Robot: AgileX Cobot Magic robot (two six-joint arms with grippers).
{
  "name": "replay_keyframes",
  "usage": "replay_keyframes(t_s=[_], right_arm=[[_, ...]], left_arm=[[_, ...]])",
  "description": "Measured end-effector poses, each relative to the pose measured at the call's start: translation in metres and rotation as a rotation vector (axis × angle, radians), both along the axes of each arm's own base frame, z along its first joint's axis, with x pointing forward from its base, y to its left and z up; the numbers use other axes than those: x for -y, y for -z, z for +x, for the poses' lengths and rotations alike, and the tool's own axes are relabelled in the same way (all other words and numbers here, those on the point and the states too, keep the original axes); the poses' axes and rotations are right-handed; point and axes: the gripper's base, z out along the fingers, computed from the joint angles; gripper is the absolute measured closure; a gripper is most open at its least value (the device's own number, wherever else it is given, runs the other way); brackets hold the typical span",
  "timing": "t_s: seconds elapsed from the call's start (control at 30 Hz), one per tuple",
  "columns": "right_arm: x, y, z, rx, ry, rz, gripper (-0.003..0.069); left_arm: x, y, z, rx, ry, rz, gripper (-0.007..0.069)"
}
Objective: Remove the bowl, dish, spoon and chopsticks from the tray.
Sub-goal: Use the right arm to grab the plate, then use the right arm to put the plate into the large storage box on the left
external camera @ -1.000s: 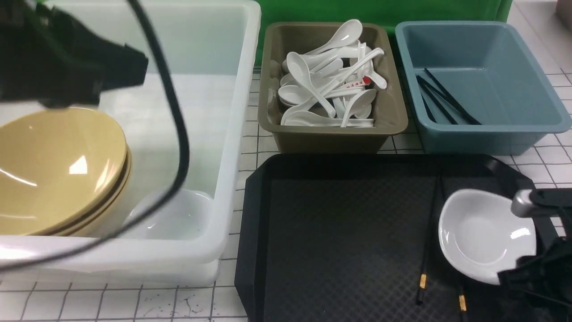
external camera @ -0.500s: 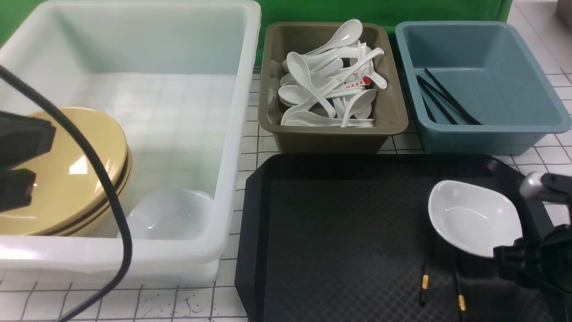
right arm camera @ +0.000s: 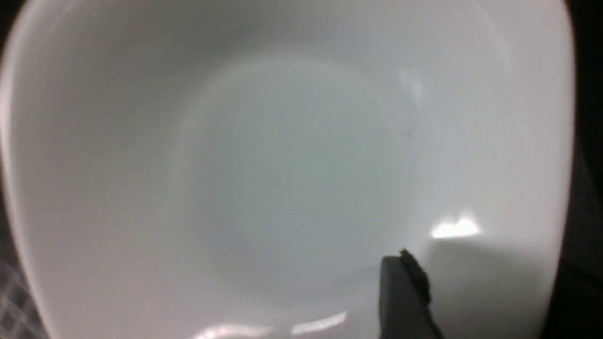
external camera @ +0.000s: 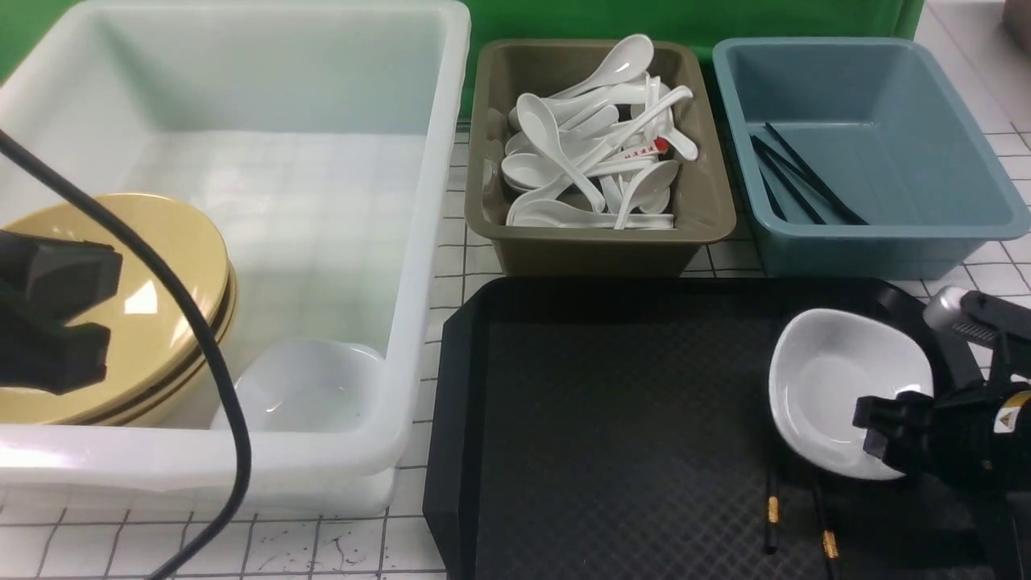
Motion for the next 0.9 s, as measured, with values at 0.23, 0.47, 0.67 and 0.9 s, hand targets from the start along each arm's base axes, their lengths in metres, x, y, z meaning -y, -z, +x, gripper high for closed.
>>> replay_keyframes(t_s=[0.23,0.47,0.67,0.9], right_arm=[[0.0,-0.019,0.003,0.123,-0.077,-0.039,0.0489],[-0.031,-0.105,-0.013,0.43,-0.275,-0.043,0.0575],[-0.12,-0.178,-0.006,0.658,-0.588,0.047,0.0575],[-0.237,-0.182,0.036,0.695,-0.841,0.033,0.0575]], left_arm=[[-0.005,-0.004,-0.007,0.037,-0.022,0.034,0.0631],[-0.012,-0.018,-0.04,0.156,-0.054,-0.019,0.0631],[-0.014,-0.021,-0.049,0.198,-0.067,-0.05,0.0631],[-0.011,0.005,-0.046,0.096,-0.057,-0.065,0.0631]])
